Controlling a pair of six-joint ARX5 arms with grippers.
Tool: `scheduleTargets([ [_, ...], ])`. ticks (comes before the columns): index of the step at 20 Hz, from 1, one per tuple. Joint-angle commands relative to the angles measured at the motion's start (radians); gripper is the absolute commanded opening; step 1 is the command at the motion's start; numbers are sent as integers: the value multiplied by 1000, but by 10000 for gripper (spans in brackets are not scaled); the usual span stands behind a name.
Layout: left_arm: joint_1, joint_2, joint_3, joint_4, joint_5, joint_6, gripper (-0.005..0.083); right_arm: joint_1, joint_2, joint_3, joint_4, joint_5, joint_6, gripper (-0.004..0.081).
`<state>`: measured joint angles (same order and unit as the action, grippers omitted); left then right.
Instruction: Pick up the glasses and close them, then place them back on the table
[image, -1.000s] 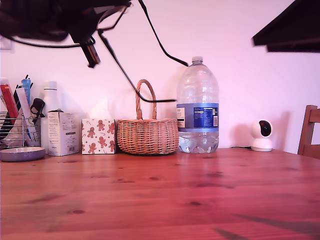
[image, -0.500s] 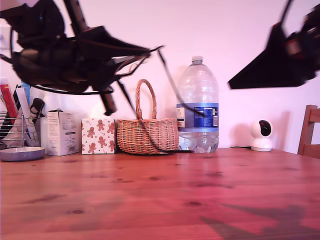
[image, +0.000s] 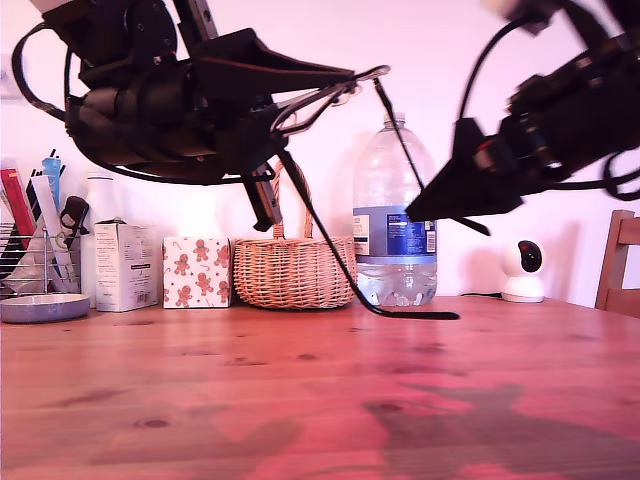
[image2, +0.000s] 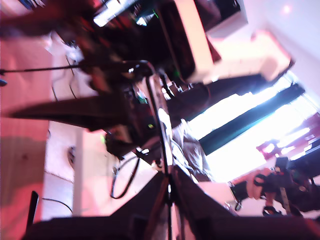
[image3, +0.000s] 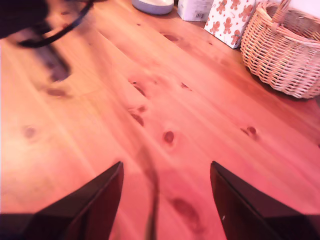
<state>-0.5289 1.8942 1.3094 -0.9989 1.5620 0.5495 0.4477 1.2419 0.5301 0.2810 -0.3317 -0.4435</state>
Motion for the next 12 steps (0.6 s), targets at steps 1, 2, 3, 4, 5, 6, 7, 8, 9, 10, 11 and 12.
scheduleTargets([
  [1,-2,24,2,2,67,8,-21,7,31,23,-2,-15,-2,501],
  [2,-2,24,2,4,66,8,-21,11,43,32,-18,-36,-2,501],
  [3,-1,24,2,5,57,8,-21,21,51,35,-32,-61,-2,501],
  [4,0,24,2,6,48,8,-21,35,53,35,-50,-79,-2,501],
  [5,5,24,2,9,40,8,-21,54,53,35,-71,-93,-2,501],
  [6,12,24,2,13,35,8,-21,76,53,35,-90,-100,-2,501],
  [7,18,24,2,19,33,8,-21,97,53,35,-103,-105,-1,501],
  [8,24,24,2,24,27,8,-21,117,53,35,-116,-112,3,501],
  [9,32,24,2,26,23,7,-21,136,53,35,-127,-121,3,501],
  [10,40,24,2,27,22,7,-21,155,53,35,-140,-134,3,501],
  [11,49,24,2,30,20,7,-21,172,53,35,-149,-141,3,501],
  [12,58,24,2,34,11,7,-21,187,53,35,-161,-148,3,501],
])
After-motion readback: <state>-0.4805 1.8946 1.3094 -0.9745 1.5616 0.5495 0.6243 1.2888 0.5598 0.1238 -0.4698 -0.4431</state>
